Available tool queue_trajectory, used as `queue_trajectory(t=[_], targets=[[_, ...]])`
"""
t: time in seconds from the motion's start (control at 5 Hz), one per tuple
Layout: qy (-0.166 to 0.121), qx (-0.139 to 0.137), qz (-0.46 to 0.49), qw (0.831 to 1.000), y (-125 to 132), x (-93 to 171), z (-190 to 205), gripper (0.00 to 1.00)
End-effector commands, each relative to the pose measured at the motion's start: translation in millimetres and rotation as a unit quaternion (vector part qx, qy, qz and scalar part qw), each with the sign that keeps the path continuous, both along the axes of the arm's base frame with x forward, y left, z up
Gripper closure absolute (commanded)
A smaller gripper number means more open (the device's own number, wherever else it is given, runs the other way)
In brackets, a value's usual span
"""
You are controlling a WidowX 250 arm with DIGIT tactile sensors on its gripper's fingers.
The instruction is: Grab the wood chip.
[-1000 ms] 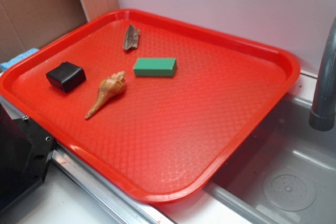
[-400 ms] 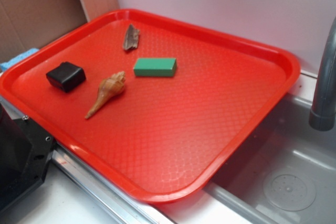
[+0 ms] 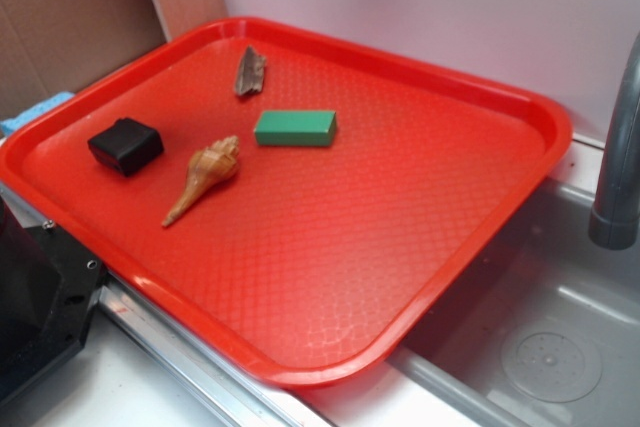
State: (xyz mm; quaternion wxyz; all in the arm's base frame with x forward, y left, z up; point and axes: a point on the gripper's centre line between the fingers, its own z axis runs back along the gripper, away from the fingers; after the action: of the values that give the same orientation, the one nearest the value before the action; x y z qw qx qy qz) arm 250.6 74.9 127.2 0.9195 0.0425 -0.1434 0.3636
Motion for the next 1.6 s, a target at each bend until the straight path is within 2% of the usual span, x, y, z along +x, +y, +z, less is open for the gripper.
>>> queue_trajectory(t=[0.0, 0.2, 0.6, 0.8, 1.0, 1.4], targets=[[-0.034, 0.011, 0.035, 0.999, 21, 36, -38, 0.00], [-0.038, 0.013, 0.046, 0.998, 25, 48, -56, 0.00], [-0.025, 0.017, 0.051, 0.998, 28, 64, -87, 0.00], [-0.029, 0.011, 0.043, 0.999, 29, 68, -96, 1.00], [-0.037, 0.006, 0.055, 0.998, 31, 67, -97, 1.00], [-0.034, 0.019, 0.075, 0.996, 36, 65, -89, 1.00]])
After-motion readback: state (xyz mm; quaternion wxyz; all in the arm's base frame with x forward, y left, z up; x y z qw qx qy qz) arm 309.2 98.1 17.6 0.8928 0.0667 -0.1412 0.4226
